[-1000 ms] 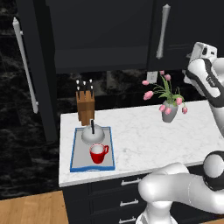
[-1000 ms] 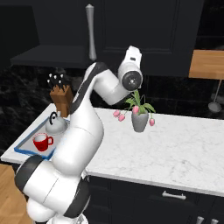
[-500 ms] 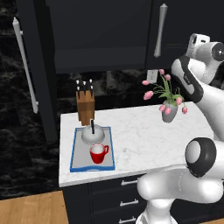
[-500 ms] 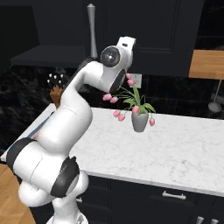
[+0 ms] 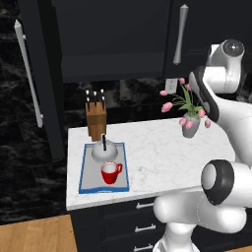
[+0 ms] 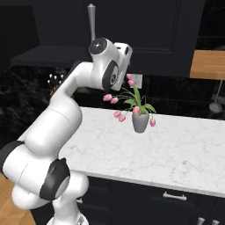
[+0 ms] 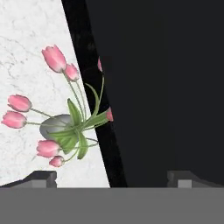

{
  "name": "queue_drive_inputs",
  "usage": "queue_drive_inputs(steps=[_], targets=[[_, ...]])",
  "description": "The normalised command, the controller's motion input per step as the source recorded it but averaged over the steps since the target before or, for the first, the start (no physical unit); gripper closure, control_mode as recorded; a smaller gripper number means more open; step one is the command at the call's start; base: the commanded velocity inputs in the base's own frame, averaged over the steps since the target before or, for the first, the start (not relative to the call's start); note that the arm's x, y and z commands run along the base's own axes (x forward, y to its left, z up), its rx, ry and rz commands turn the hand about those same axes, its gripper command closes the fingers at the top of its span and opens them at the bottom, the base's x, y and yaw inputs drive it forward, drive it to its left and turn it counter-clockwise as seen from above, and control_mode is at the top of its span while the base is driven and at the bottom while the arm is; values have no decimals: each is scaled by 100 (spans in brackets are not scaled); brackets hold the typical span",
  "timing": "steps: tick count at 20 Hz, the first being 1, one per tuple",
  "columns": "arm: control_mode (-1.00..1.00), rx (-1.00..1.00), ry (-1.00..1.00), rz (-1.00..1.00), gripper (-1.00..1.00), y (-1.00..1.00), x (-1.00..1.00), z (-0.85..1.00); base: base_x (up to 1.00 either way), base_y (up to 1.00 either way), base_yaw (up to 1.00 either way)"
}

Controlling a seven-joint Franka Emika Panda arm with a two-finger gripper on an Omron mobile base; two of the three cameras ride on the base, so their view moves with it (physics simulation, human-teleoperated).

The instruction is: Pick the kettle from the counter and place it on the tray. Then pick the mug from the cabinet and place it on the tray. Then close the cabinet doors.

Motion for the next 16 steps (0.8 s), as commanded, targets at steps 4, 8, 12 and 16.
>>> queue_drive_inputs(steps=[4,8,12,16], targets=[[-100,-1,19,-1,-100,0,-65,-62,0,0,0],[-100,0,8,0,-100,0,-91,-38,0,0,0],[-100,0,0,0,-100,0,-96,0,0,0,0],[-100,0,1,0,-100,0,-57,-18,0,0,0]])
